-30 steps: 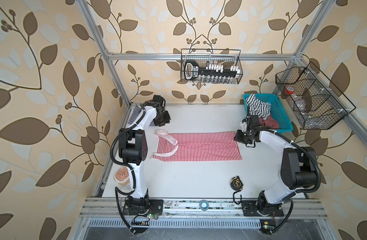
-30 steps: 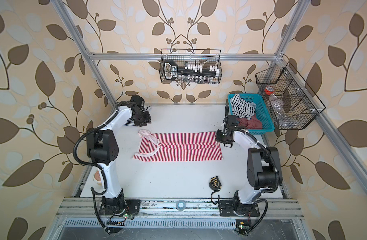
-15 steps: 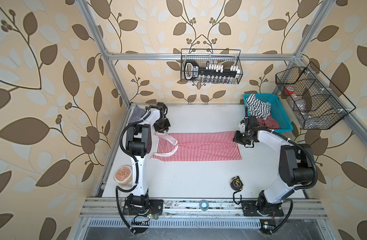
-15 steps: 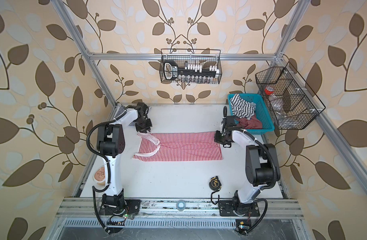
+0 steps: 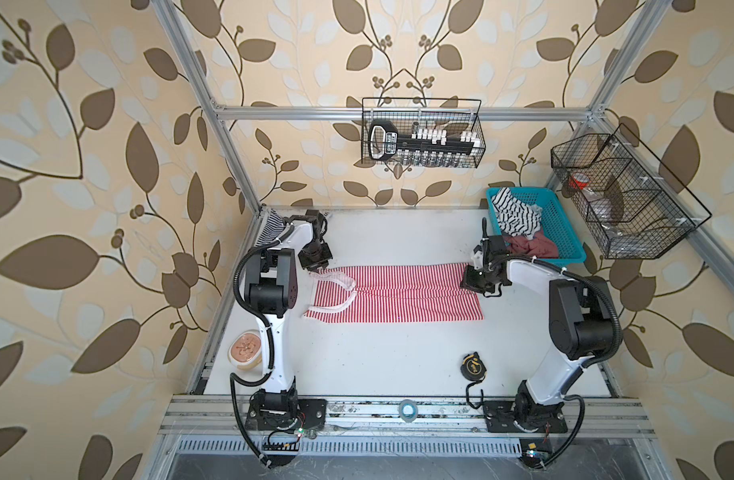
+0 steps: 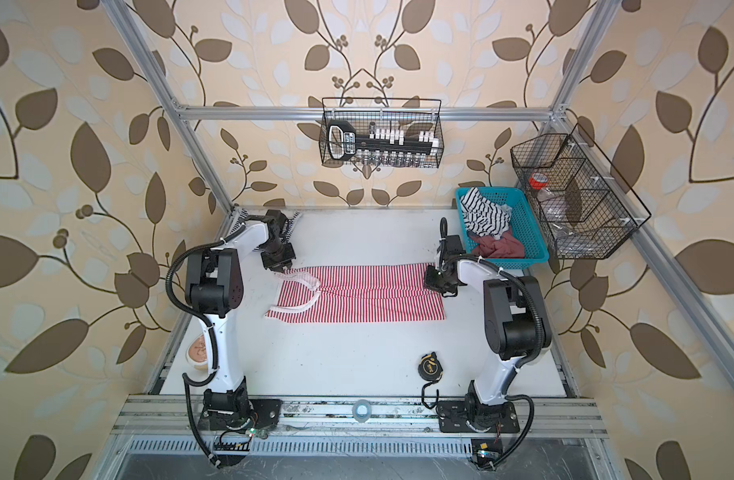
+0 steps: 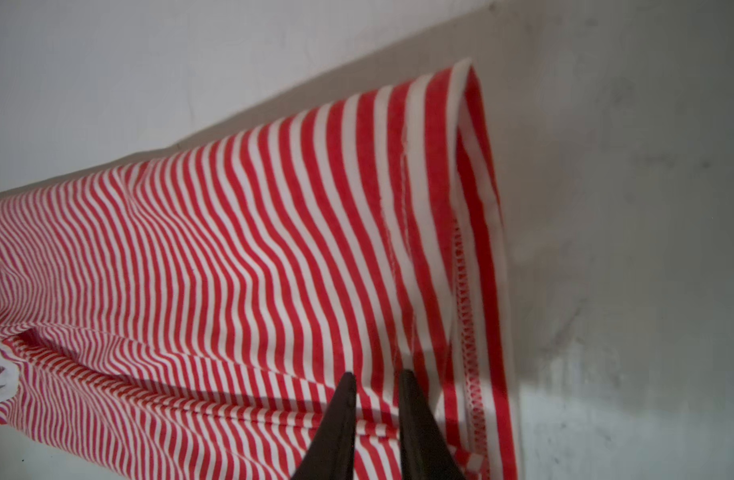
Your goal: Fold and stack the tank tops
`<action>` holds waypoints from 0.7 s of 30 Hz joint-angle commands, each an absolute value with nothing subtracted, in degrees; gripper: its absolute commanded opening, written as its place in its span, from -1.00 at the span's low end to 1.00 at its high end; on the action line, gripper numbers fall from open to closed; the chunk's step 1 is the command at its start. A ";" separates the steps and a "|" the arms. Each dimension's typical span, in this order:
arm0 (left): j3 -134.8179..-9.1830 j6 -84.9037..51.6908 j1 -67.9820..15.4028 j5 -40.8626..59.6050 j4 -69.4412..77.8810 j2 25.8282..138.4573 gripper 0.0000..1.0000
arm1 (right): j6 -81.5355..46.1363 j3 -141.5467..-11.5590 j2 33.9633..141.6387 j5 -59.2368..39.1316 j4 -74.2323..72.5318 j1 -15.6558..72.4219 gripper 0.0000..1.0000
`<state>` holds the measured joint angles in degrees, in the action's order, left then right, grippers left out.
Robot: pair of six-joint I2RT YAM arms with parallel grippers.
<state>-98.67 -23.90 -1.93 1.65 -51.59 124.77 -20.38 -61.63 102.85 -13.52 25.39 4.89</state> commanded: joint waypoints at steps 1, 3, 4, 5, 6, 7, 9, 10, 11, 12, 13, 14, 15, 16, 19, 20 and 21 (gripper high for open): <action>-98.20 -23.01 -1.00 -0.16 -51.77 122.49 -0.54 | -20.30 -62.19 104.71 -13.29 25.39 5.08 -0.65; -98.35 -23.02 -0.88 -0.43 -51.85 122.85 -0.54 | -20.22 -61.90 105.17 -12.65 26.20 4.92 -0.70; -98.42 -23.00 -0.89 -0.61 -51.87 122.90 -0.54 | -20.21 -61.72 105.20 -12.01 26.80 4.79 -0.72; -98.69 -23.06 -0.80 -0.71 -52.03 122.91 -0.54 | -20.14 -61.35 104.93 -11.34 27.27 4.76 -0.73; -98.96 -23.18 -0.85 -0.79 -52.26 122.89 -0.55 | -20.05 -60.99 104.66 -11.04 27.57 4.70 -0.74; -99.42 -23.28 -0.80 -0.62 -52.53 122.68 -0.55 | -19.99 -60.57 104.21 -10.74 27.83 4.53 -0.75; -100.08 -23.62 -0.84 0.49 -52.65 121.79 -0.55 | -19.95 -60.03 102.73 -11.00 28.21 4.31 -0.76; -100.24 -24.02 -0.88 1.53 -52.41 121.00 -0.55 | -19.86 -59.93 101.80 -11.28 28.38 4.31 -0.76; -100.14 -24.52 -0.88 2.76 -51.93 119.95 -0.54 | -19.82 -59.97 100.71 -11.64 28.58 4.37 -0.76; -99.90 -24.90 -0.96 3.97 -51.37 118.87 -0.54 | -19.78 -60.14 99.91 -12.11 28.78 4.48 -0.76; -99.52 -25.36 -1.16 5.21 -50.79 117.60 -0.53 | -19.78 -60.59 98.93 -12.59 29.03 4.56 -0.76; -99.18 -25.78 -1.37 5.93 -50.33 116.24 -0.51 | -19.78 -61.23 97.92 -12.91 29.32 4.67 -0.76; -98.91 -26.12 -1.64 6.22 -50.19 115.16 -0.49 | -19.78 -61.93 97.18 -13.21 29.60 4.95 -0.75; -98.78 -26.51 -2.09 6.41 -50.27 114.12 -0.48 | -19.78 -62.84 96.55 -13.51 29.84 5.19 -0.75; -97.59 -27.27 -3.76 7.59 -49.86 111.40 -0.47 | -19.27 -66.23 96.14 -14.82 30.12 5.92 -0.71; -96.73 -27.51 -4.57 8.86 -49.14 110.59 -0.47 | -18.99 -67.63 96.92 -15.47 30.17 6.17 -0.70; -95.86 -27.87 -5.39 10.32 -48.26 110.12 -0.47 | -18.60 -68.86 97.89 -15.80 30.52 6.45 -0.69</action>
